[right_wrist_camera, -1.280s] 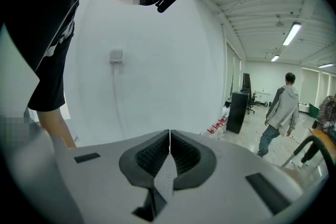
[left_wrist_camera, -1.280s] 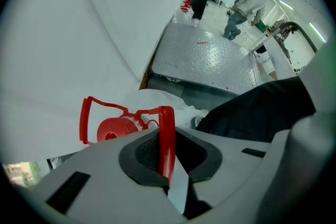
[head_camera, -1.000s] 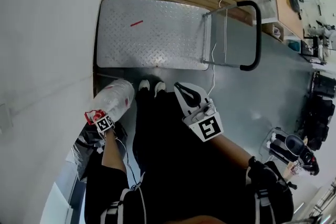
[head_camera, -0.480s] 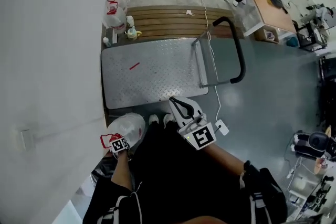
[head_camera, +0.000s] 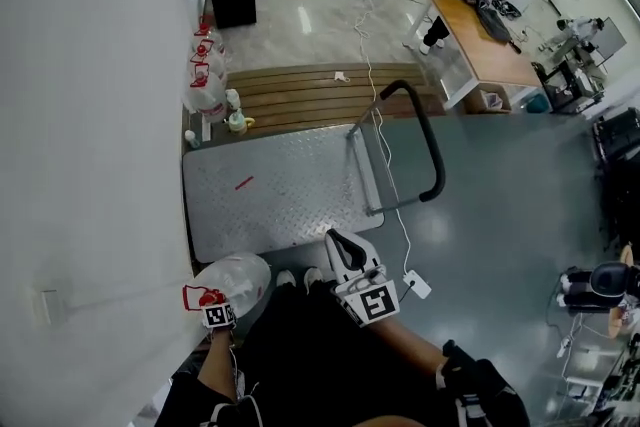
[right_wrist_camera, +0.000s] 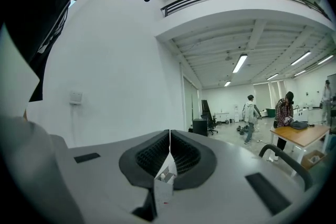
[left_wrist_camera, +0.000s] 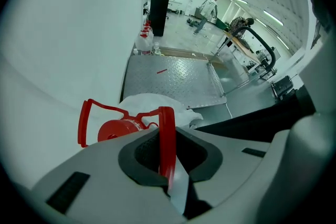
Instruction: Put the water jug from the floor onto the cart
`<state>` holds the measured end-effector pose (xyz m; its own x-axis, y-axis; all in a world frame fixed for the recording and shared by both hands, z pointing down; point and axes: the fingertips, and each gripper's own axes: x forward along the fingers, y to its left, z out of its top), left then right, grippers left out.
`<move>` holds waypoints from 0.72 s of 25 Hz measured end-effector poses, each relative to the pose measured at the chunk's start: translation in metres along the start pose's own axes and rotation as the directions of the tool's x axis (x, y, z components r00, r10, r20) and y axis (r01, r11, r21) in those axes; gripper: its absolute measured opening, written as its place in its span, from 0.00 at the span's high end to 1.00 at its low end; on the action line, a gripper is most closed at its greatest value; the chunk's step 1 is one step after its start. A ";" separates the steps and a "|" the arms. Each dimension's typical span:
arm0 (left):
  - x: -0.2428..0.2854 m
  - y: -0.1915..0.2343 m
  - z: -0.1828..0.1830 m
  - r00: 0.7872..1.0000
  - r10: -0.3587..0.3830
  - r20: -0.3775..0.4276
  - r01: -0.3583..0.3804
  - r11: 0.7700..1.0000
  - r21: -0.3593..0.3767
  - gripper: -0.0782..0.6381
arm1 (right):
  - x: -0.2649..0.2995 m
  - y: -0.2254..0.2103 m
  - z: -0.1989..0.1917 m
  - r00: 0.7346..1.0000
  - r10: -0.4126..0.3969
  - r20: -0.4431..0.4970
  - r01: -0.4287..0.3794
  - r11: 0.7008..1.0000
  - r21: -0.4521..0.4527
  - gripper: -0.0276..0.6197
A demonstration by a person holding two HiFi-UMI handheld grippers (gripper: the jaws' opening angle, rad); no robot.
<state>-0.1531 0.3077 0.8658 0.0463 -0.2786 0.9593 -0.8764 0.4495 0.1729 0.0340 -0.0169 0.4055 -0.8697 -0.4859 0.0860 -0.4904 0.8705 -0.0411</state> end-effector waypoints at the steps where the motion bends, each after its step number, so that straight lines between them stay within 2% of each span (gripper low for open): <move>1: 0.000 -0.005 0.004 1.000 -0.016 0.007 0.016 1.000 -0.011 0.82 | -0.002 -0.001 -0.001 1.000 -0.011 0.000 0.011 1.000 0.005 0.93; 6: -0.001 -0.017 0.025 0.998 -0.059 0.036 0.061 0.996 -0.058 0.82 | -0.005 -0.004 -0.002 0.999 -0.041 0.005 0.041 0.999 0.024 0.93; 14: -0.008 -0.021 0.059 0.996 -0.052 0.077 0.065 0.984 -0.168 0.82 | -0.003 -0.039 -0.014 0.997 -0.082 -0.013 0.083 0.995 0.062 0.93; 18: -0.010 -0.027 0.085 0.995 -0.040 0.090 0.057 0.979 -0.196 0.82 | 0.017 -0.056 -0.011 0.999 -0.052 0.003 0.051 0.996 0.073 0.93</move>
<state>-0.1701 0.2262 0.8330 0.0381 -0.3720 0.9274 -0.7612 0.5905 0.2681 0.0476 -0.0733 0.4200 -0.8434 -0.5305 0.0849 -0.5371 0.8364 -0.1096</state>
